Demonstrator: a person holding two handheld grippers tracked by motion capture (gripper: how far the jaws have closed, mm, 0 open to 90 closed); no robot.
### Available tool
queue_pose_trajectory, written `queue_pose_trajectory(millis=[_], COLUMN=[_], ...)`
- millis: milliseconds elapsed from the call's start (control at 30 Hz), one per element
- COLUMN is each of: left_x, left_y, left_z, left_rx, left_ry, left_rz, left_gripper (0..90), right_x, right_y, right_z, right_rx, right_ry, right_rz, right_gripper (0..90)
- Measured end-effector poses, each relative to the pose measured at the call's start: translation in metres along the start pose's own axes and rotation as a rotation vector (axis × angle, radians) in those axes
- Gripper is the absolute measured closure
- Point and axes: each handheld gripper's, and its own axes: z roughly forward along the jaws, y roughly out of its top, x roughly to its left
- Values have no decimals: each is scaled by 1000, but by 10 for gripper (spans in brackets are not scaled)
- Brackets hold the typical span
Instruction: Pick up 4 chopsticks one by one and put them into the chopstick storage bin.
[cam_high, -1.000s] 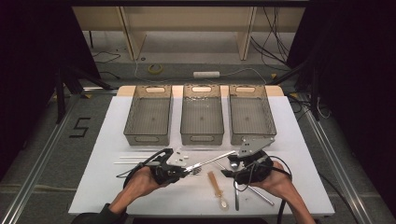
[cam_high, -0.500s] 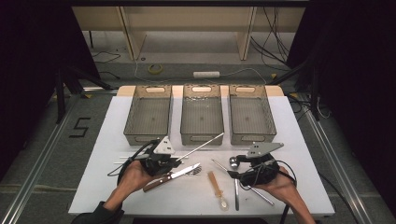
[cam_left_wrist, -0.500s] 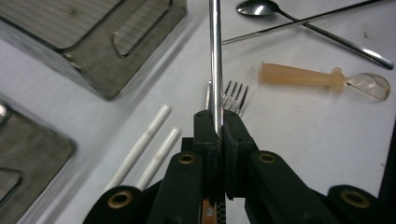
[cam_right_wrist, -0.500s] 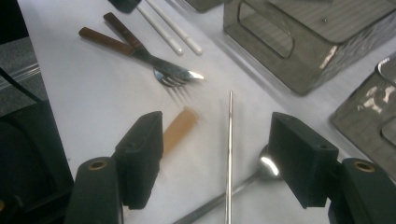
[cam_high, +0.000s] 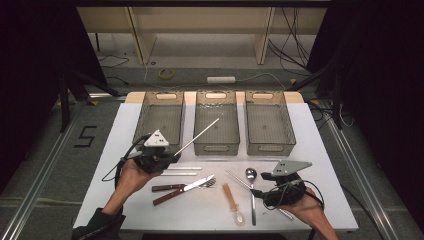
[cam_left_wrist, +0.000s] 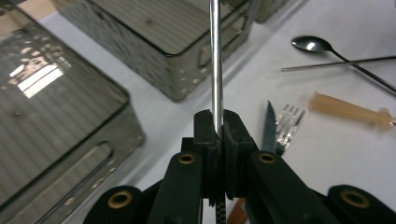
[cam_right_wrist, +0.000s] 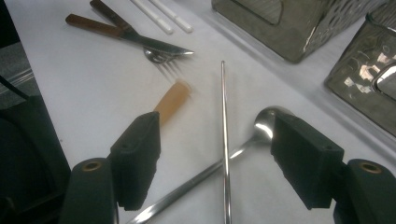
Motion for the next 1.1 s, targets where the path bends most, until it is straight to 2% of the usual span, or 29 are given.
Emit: queue_pose_trajectory(millis=[233,367,500,700,900,1100], left_x=[25,42,57,82,100,114], left_y=[6,10,13,16,19,17], left_z=[-3,-1,4,12,17,24], left_rx=[-26,-45,-51,-40,-12,1], left_ry=[53,86,119,151,197,212], left_rz=[-63,-107,-133,-183,-204,-248], left_gripper=[857,856,857,857,857,856], right_x=[-1,-2,-1,0,-1,0], right_y=[-11,-15,-19,-22,-22,-22], right_z=[-3,-5,-7,-6,-6,-6], right_rx=[16,12,6,15,13,13], right_ry=[-5,-15,-18,-16,-15,-14], right_rz=[13,22,35,32,34,35], right_gripper=[332,326,324,324,323,322])
